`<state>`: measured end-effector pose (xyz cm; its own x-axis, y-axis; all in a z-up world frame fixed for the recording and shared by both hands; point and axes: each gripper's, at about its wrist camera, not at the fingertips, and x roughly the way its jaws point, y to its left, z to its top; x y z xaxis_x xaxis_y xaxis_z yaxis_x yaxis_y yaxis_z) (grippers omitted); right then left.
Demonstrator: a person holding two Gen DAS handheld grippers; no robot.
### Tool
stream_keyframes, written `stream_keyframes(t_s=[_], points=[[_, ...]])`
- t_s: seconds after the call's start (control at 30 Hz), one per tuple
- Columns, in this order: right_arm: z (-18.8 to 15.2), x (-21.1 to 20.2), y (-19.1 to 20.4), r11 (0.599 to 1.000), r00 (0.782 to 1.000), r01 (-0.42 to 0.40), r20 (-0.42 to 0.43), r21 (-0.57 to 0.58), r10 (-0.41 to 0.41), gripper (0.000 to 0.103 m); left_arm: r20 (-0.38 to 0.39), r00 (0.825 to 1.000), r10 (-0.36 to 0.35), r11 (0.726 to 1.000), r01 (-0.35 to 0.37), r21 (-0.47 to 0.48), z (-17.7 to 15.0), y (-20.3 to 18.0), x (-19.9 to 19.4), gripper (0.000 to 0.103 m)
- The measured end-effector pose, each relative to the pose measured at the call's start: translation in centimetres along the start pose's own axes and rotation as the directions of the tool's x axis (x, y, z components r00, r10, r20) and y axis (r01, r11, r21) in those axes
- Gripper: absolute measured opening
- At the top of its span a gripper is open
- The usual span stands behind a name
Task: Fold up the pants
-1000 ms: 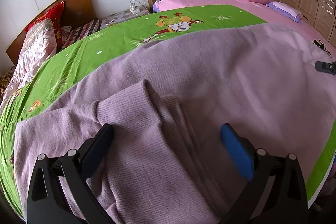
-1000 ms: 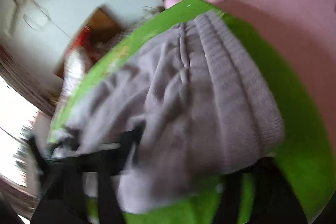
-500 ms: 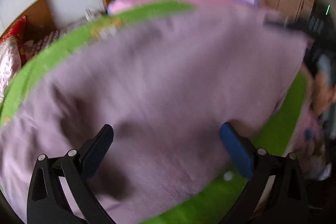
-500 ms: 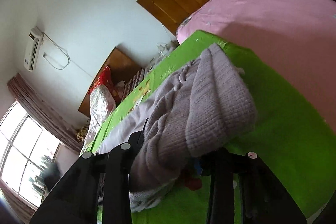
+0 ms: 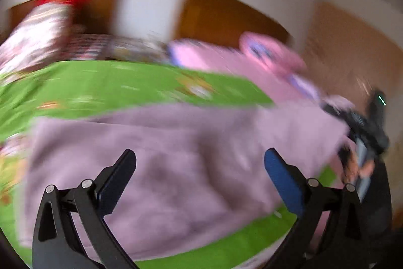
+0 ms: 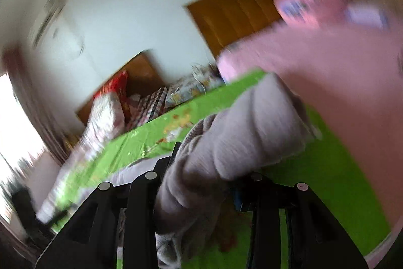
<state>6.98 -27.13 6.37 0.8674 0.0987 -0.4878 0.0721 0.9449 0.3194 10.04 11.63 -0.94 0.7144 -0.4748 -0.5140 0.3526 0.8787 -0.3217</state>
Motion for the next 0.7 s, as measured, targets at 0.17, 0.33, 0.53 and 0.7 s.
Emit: stream_keyframes(t_s=[0.17,0.33,0.53,0.7], points=[[-2.3,1.7,18.1,0.872,1.000,-0.001,0.009,-0.490,0.006,0.035,0.098,0.988,0.115,0.964,-0.087,-0.251,-0.4,10.4,-6.4,0.101],[-16.3,6.8,30.1,0.493,0.978,-0.163,-0.204,-0.855,-0.031,0.035,0.094,0.985,0.145,0.925,-0.101,-0.366,-2.9,15.4,-9.4,0.101],[-22.8,7.3,30.8,0.271,0.996,-0.052,-0.069,-0.961,-0.053,0.035,0.059,0.998,0.005,0.898,0.021,-0.439,-5.7,18.2,-8.5,0.101],[-23.6,6.2,30.9,0.241,0.999,0.034,0.028,-0.970,-0.029,0.035,0.045,0.952,-0.304,0.827,0.287,-0.483,-4.6,16.4,-5.3,0.101]])
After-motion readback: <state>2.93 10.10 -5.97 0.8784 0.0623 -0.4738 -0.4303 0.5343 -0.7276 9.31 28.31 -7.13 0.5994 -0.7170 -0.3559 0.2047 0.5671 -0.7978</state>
